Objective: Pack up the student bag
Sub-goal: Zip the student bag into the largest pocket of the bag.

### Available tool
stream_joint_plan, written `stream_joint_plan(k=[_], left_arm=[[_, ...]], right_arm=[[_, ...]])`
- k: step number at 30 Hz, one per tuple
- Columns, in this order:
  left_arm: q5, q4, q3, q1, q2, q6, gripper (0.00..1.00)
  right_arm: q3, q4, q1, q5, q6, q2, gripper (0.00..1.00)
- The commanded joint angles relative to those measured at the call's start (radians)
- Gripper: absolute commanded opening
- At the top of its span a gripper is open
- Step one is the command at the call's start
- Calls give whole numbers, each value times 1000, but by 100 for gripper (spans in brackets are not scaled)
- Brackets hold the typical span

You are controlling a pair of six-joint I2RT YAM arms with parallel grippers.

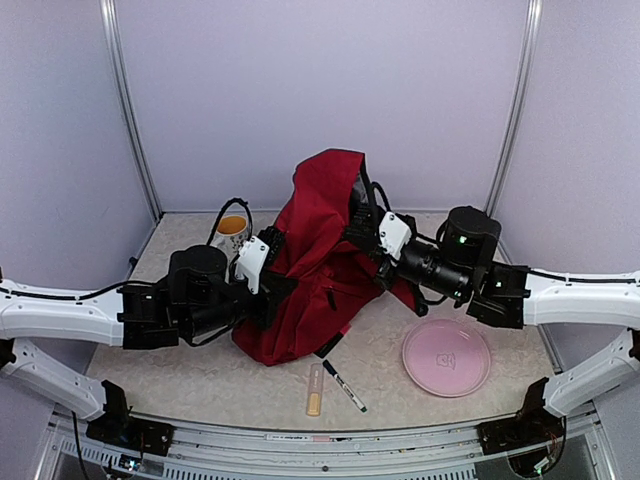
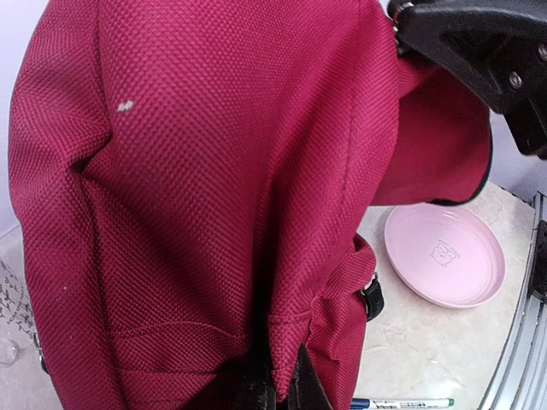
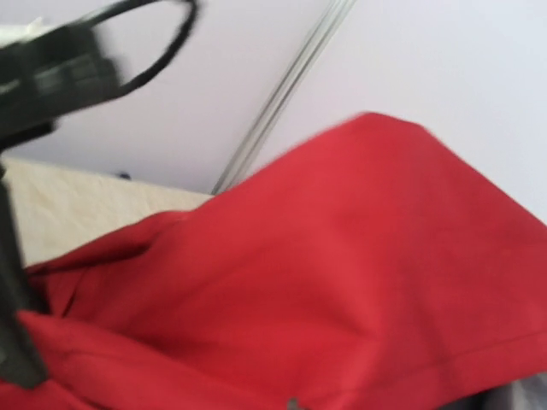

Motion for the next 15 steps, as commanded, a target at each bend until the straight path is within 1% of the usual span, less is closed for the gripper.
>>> stream_joint_plan(k=[1, 4, 8, 13, 15], left_arm=[[7, 46, -19, 7, -50, -31, 0], [22, 46, -37, 7, -62, -38, 0], [75, 52, -75, 7, -99, -48, 0], [155, 72, -142, 7, -173, -49, 0], [173, 71, -166, 6, -198, -46, 0]], right_arm=[[90, -9, -82, -96, 227, -39, 0], [132, -56, -129, -117, 315, -24, 0], [140, -34, -230, -144, 420, -43, 0], [213, -39, -363, -177, 449, -30, 0], [248, -50, -398, -194, 459, -8, 0]])
